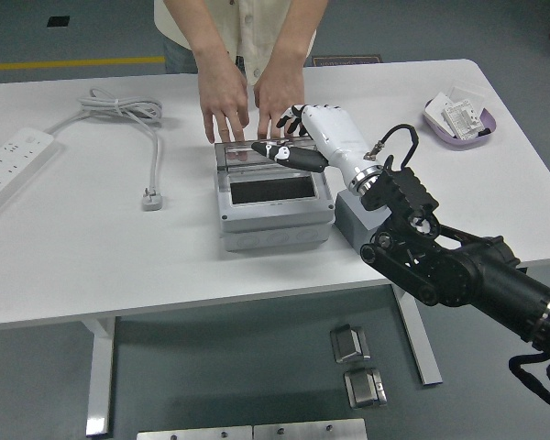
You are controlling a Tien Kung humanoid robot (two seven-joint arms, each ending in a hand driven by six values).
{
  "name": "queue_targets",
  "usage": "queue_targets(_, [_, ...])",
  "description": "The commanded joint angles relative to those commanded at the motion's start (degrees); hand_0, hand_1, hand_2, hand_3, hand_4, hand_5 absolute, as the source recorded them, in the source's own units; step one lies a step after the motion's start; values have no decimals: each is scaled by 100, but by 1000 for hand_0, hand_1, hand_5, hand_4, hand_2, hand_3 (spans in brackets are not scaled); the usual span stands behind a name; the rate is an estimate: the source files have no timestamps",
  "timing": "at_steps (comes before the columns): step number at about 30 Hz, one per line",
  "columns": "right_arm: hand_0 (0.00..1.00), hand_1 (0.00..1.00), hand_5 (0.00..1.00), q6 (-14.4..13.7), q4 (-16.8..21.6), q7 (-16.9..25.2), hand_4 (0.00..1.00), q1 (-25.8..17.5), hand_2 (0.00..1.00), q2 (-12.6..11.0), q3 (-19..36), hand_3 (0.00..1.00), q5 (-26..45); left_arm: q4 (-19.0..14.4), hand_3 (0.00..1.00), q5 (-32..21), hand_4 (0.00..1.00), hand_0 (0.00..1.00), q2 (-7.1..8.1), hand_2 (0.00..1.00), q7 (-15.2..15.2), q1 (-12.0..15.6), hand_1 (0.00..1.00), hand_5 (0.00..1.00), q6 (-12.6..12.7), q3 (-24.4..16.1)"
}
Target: Fetch the battery,place it into the box,close the lid of the box
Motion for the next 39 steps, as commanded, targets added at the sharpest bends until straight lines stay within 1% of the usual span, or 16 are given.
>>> queue_targets(5, [704, 523, 998, -23, 105, -50, 994, -52, 574, -28, -64, 631, 21, 0, 937, 4, 980, 723, 2, 831, 4, 10, 804, 794, -1, 0])
queue_targets(6, [705, 526, 998, -31, 127, -64, 972, -67, 578, -35, -84, 635, 27, 0, 937, 0, 981, 723, 0, 830, 9, 16, 804, 796, 1, 2])
queue_targets(13, [707, 522, 998, -56, 264, -138, 971, -138, 580, -80, -152, 637, 10, 0, 937, -21, 981, 723, -14, 831, 18, 31, 804, 795, 4, 16])
queue_targets(21, [703, 521, 998, -77, 555, -248, 962, -218, 580, -158, -238, 639, -62, 0, 937, -18, 981, 723, -31, 830, 24, 47, 803, 797, 2, 19])
queue_targets(26, [694, 519, 998, -110, 733, -316, 961, -346, 574, -254, -279, 639, -53, 0, 937, -7, 982, 723, -33, 830, 20, 48, 804, 798, 0, 8])
queue_targets(29, [694, 519, 998, -118, 779, -319, 961, -389, 574, -305, -327, 639, -32, 0, 937, -5, 982, 723, -38, 830, 23, 51, 804, 798, -1, 7])
queue_targets(30, [694, 517, 998, -115, 784, -319, 937, -388, 571, -324, -348, 641, -25, 0, 937, -2, 982, 723, -39, 830, 24, 52, 803, 798, -2, 7])
queue_targets(39, [693, 515, 998, -85, 794, -332, 922, -361, 569, -462, -425, 643, 17, 0, 938, 16, 983, 723, -24, 830, 18, 52, 803, 799, -6, -4])
